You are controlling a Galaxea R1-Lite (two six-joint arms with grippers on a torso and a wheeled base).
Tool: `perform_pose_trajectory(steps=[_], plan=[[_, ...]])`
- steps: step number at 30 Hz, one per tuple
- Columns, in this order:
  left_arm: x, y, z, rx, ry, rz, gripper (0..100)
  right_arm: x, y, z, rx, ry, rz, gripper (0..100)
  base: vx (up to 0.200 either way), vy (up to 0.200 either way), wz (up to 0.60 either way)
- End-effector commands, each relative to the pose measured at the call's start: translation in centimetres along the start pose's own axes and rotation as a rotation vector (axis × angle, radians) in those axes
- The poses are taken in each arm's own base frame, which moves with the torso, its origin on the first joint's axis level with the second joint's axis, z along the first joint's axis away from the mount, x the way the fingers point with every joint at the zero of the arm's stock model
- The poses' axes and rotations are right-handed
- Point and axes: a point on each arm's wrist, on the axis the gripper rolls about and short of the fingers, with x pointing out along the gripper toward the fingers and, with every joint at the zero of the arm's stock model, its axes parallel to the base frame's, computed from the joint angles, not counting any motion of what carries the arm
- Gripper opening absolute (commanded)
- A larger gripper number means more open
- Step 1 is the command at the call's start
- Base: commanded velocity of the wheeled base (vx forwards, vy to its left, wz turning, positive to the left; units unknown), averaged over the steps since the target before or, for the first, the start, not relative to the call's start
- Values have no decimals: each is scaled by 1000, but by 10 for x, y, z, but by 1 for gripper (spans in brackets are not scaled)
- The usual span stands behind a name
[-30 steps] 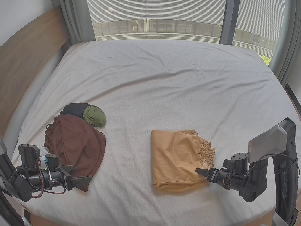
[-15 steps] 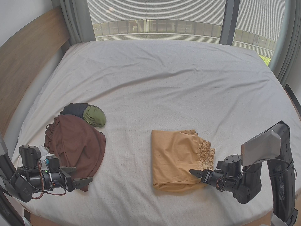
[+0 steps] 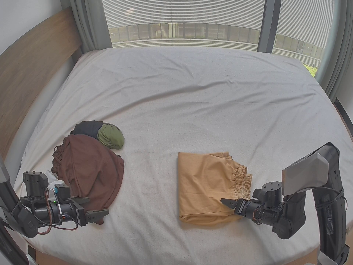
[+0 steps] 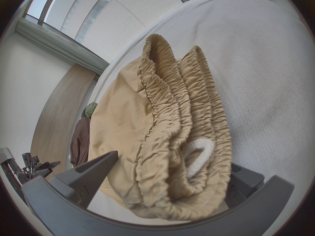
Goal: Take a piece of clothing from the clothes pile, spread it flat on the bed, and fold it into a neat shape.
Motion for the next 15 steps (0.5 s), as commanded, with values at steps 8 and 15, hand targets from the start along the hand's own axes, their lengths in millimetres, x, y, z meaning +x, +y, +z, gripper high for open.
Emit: perform_pose_trajectory(steps=[8, 15], plan=[[3, 3, -5, 44, 25, -3, 100, 1, -2, -2, 2, 8, -5, 100, 0, 0, 0], [2, 2, -6, 61, 9, -1, 100, 1, -2, -3, 2, 10, -7, 0, 0, 0, 0]])
